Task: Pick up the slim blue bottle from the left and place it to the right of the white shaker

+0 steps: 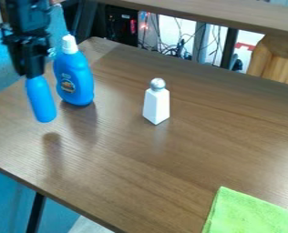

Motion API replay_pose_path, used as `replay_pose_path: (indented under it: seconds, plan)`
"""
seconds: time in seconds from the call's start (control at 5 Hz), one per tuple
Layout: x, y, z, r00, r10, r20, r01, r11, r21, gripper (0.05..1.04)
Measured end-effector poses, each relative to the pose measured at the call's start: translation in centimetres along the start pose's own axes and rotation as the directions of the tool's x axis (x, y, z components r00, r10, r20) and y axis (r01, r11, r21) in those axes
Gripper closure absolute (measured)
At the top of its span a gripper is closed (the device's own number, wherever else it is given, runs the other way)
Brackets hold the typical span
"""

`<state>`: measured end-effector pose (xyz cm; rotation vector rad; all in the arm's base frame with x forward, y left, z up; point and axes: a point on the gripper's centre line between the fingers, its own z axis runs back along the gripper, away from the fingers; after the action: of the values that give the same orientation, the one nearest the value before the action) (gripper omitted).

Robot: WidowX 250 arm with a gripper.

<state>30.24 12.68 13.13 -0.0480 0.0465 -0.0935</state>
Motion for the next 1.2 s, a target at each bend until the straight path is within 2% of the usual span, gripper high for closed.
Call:
replay_pose_path:
  seconds: [0.2, 0.4, 0.6, 0.8, 1.0, 1.2]
  plan:
    - [2.7, -4.8, 0.8, 0.992, -0.105, 0.072, 0.11, 0.991, -0.073, 0.74]
    - [4.6, -9.4, 1.4, 0.974, -0.196, 0.118, 0.208, 0.973, -0.101, 0.74]
    - [6.6, -13.5, 2.7, 0.942, -0.297, 0.158, 0.315, 0.944, -0.103, 0.74]
    - [8.5, -17.6, 1.5, 0.912, -0.394, 0.117, 0.403, 0.912, -0.073, 0.74]
    - [9.4, -20.4, 1.0, 0.889, -0.452, 0.079, 0.455, 0.89, -0.03, 0.74]
    - [10.0, -21.0, -0.2, 0.89, -0.456, 0.023, 0.456, 0.89, -0.005, 0.74]
